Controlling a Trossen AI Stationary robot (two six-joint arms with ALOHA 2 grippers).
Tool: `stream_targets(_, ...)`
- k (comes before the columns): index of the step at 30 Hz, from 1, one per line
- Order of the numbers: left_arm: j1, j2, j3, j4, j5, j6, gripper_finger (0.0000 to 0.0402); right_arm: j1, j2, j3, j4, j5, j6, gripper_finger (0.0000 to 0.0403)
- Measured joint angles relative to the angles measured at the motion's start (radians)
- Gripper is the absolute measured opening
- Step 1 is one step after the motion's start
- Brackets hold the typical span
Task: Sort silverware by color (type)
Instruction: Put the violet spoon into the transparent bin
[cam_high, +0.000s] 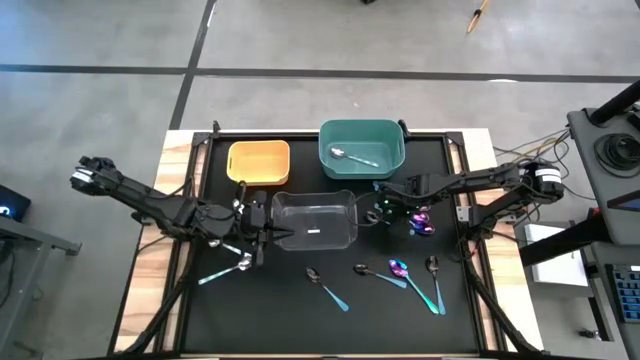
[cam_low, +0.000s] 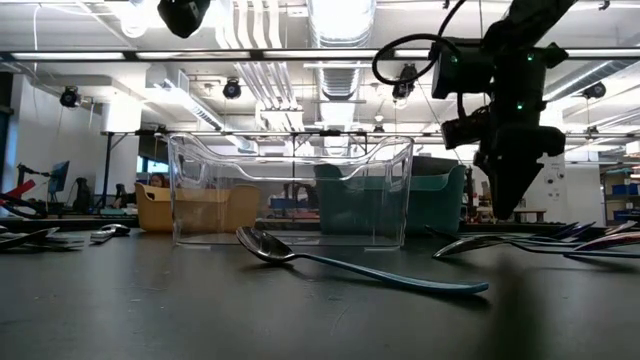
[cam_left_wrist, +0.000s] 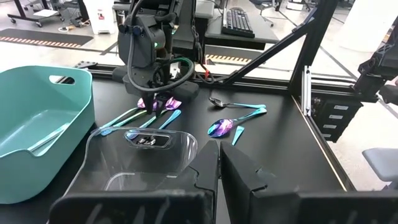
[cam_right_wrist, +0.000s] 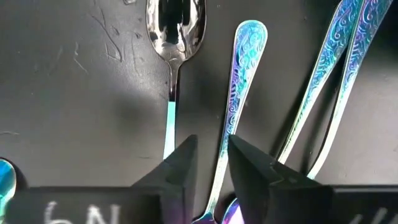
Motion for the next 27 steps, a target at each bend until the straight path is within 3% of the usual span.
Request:
stream_targets(12, 0.000, 0.000, 0.000, 0.000, 0.000, 0.006, 0.0000, 0.000, 0.000, -0.006, 0.017, 0.021, -0.017, 0.0151)
stream_targets(16, 0.000, 0.000, 0.000, 0.000, 0.000, 0.011, 0.0000, -0.001, 0.000, -0.010, 0.023, 0.092, -0.022, 0.0155)
stream_targets(27, 0.000, 0.000, 0.000, -0.001, 0.000, 0.015, 0.0000, -0.002, 0.001, -0.089, 0.068, 0.098, 0.024, 0.0157)
